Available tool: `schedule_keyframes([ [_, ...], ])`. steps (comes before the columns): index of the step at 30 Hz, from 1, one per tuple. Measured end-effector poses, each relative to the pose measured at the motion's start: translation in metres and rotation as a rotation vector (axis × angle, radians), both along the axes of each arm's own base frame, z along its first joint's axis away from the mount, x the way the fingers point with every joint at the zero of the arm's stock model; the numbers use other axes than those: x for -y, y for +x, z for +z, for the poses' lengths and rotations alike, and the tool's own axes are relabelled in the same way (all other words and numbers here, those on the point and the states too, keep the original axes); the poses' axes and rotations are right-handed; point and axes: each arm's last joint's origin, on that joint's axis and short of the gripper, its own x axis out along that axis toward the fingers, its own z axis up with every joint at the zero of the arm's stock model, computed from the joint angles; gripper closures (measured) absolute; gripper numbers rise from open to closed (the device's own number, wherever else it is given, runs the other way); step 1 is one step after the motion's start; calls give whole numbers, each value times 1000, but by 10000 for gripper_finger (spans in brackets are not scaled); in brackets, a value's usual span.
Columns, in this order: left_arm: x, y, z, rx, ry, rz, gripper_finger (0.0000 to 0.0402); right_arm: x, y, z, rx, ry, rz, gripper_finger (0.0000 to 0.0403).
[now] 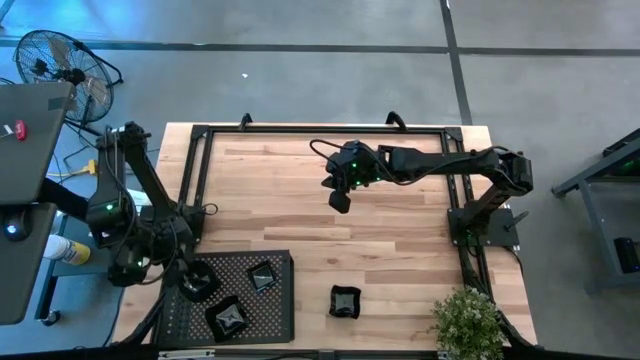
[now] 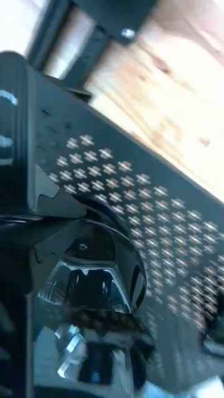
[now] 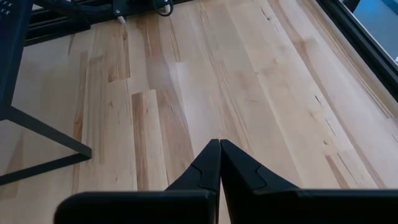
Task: Pick & Place Mini shaped plates
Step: Stack the leaf-shaped plate on top of the leaf-shaped plate on the shelf, then stack the distorted square plate on top of the distorted square plate on the shelf
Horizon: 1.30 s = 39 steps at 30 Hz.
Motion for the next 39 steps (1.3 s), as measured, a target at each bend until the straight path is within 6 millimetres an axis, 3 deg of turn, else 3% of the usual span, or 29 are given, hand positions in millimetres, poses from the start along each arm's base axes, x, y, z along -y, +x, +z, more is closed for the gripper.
schedule_keyframes([
  [12,6,0,-4,-76,-60,1,349,0,0,0,0,2,-1,401],
  [16,3,-1,5,-64,-83,-6,323,0,-3,4,6,20,-15,399],
  [23,-16,-1,27,147,-27,32,318,-7,-20,23,38,39,-24,401],
  [27,-20,0,29,255,37,23,342,-19,-28,6,22,113,-1,402],
  [31,-27,6,32,403,180,38,392,-41,-35,-24,-20,200,43,402],
  [39,-32,38,40,540,380,12,399,-95,-50,-64,-107,300,102,402],
])
